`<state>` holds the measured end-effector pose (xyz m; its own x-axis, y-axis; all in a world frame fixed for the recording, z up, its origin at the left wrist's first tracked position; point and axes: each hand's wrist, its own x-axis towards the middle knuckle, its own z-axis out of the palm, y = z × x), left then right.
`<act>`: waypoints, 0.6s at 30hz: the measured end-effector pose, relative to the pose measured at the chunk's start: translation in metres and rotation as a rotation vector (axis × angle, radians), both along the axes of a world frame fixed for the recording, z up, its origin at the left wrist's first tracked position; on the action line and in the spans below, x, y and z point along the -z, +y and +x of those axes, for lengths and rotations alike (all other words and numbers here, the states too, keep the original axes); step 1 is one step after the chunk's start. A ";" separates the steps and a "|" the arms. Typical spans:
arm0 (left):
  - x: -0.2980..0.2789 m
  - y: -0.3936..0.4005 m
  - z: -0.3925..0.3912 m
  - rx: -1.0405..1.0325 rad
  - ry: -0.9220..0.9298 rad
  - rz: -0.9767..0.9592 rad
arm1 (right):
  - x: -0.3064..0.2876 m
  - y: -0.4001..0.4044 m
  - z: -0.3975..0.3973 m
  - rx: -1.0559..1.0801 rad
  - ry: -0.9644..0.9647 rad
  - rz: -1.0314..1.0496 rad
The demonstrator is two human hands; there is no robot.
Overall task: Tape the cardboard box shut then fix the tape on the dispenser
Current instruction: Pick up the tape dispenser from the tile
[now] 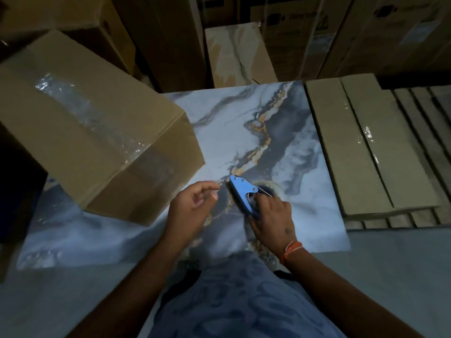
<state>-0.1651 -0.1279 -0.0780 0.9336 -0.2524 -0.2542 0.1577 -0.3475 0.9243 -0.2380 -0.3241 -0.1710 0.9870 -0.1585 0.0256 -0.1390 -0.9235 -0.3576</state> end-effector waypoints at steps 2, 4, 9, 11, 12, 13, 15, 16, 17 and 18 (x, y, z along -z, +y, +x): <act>0.023 -0.017 -0.011 -0.118 0.159 -0.089 | 0.002 -0.010 0.001 -0.057 0.012 -0.006; 0.040 -0.030 -0.022 -0.202 0.248 -0.148 | 0.001 -0.015 0.003 -0.108 0.026 -0.025; 0.064 -0.049 -0.034 -0.208 0.269 -0.206 | 0.002 -0.019 0.008 -0.121 0.017 0.047; 0.067 -0.053 -0.035 -0.177 0.266 -0.214 | 0.007 -0.020 0.007 -0.106 0.000 0.104; 0.068 -0.054 -0.034 -0.169 0.266 -0.215 | 0.009 -0.021 0.007 -0.097 -0.008 0.130; 0.068 -0.055 -0.034 -0.163 0.266 -0.218 | 0.010 -0.021 0.006 -0.093 -0.021 0.153; 0.068 -0.058 -0.031 -0.157 0.261 -0.250 | 0.009 -0.022 0.006 -0.098 -0.065 0.196; 0.068 -0.059 -0.029 -0.156 0.255 -0.269 | 0.007 -0.021 0.006 -0.101 -0.094 0.221; 0.067 -0.061 -0.026 -0.153 0.248 -0.283 | 0.005 -0.021 0.007 -0.104 -0.122 0.247; 0.066 -0.062 -0.025 -0.149 0.239 -0.293 | 0.001 -0.020 0.008 -0.105 -0.148 0.270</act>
<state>-0.1898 -0.1900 -0.1440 0.8889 -0.2126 -0.4057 0.4087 -0.0319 0.9121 -0.2303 -0.3438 -0.1724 0.9871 -0.0765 0.1408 0.0237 -0.7992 -0.6006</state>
